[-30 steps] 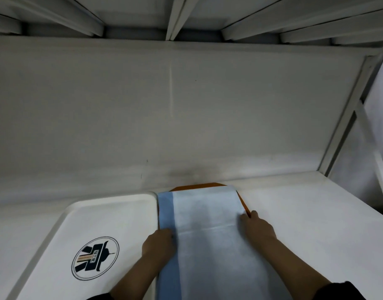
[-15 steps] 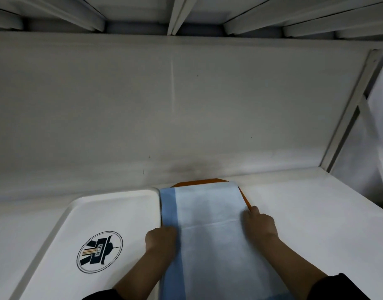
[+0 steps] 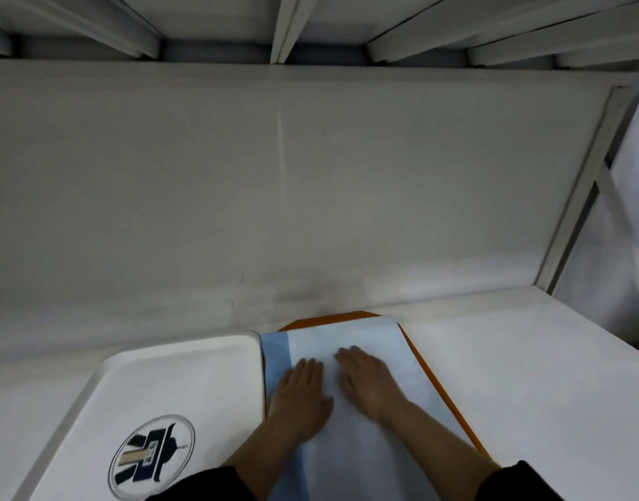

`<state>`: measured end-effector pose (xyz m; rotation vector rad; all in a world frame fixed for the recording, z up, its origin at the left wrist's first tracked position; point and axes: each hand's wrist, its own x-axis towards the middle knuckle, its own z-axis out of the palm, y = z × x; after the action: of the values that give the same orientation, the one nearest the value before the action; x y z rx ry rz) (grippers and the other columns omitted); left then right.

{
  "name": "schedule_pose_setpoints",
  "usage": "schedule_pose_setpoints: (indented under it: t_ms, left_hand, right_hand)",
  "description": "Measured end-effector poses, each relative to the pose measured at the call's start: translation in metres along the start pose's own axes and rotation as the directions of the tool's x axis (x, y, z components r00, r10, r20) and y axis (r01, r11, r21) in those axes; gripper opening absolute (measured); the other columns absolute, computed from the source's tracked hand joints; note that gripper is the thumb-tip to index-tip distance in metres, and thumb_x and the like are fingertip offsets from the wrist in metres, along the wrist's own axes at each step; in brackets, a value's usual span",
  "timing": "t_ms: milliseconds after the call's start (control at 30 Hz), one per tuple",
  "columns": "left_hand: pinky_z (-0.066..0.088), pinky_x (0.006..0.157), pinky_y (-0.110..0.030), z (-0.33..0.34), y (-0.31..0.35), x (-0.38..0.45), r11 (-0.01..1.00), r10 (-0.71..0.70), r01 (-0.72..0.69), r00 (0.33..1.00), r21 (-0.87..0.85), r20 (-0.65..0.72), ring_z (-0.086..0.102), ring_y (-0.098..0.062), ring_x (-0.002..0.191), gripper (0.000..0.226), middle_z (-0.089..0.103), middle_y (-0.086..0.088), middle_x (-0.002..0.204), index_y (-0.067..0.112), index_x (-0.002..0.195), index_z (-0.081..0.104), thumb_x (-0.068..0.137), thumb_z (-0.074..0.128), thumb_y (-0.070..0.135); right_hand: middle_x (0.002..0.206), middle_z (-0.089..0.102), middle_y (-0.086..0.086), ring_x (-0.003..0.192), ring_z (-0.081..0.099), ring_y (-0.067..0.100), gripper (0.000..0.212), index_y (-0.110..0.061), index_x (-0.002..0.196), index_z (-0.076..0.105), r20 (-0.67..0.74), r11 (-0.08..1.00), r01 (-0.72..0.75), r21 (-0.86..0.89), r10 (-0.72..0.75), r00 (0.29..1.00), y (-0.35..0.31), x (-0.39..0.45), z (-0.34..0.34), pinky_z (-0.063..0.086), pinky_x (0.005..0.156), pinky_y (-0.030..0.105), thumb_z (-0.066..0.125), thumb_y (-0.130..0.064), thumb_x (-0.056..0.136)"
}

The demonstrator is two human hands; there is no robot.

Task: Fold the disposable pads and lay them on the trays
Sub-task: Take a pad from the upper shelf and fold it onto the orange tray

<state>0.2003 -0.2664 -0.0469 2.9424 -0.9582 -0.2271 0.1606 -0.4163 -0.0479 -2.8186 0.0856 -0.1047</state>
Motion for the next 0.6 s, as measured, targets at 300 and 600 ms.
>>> schedule_pose_setpoints:
  t_ms: [300,600]
  left_hand:
    - [0.002,0.120,-0.043,-0.008,-0.021,0.049,0.993,0.032,-0.045,0.993,0.113,0.115,0.000,-0.024,0.148,0.070,-0.002,-0.008,0.160,0.019,0.153,0.003,0.097,0.024,0.056]
    - [-0.009,0.116,-0.054,-0.011,-0.055,0.050,0.972,-0.056,0.032,0.994,0.232,0.098,-0.008,-0.030,0.147,0.087,0.010,-0.012,0.159,0.017,0.150,0.019,0.084,0.027,0.074]
  right_hand:
    - [0.160,0.001,-0.002,0.148,-0.003,0.017,0.053,-0.021,0.152,0.008,0.262,0.993,0.002,-0.115,0.028,0.965,0.002,0.053,0.007,-0.001,0.118,0.040,0.020,-0.036,0.103]
    - [0.159,0.010,0.006,0.146,0.009,0.024,0.065,-0.017,0.149,0.018,0.158,0.927,-0.245,-0.283,0.297,0.942,0.059,0.038,-0.016,0.014,0.116,0.043,0.027,-0.053,0.096]
